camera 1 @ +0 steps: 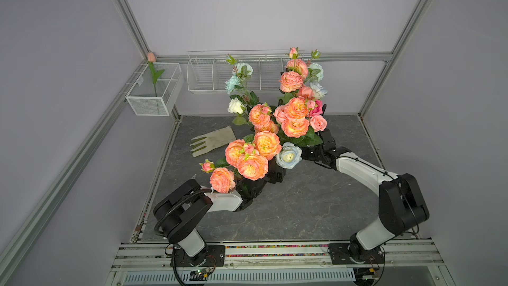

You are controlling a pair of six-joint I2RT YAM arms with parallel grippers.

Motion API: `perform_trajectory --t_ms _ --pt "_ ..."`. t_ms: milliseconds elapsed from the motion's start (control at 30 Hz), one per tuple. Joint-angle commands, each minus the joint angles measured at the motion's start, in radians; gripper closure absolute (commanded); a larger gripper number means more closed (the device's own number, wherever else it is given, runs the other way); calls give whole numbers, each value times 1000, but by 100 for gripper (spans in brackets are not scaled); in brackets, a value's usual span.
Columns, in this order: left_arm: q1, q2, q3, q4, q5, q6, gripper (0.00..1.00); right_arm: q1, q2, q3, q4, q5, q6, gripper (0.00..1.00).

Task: Pick out pink flowers from the vase
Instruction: Adjust the vase at the center of the board.

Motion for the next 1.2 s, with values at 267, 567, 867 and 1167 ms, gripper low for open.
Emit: perform_trajectory --t_ms 267,567,867,1167 --pt "-10 53 93 -16 -80 -14 1 57 83 -14 149 -206 -39 10" --pt "-27 95 92 -35 -165 -80 13 96 43 -112 165 -210 -25 10" --pt "-31 105 73 -53 -154 -86 23 122 18 -147 174 -198 -25 10" --pt "-48 101 49 -98 -66 -68 66 125 -126 -189 131 -110 -64 10"
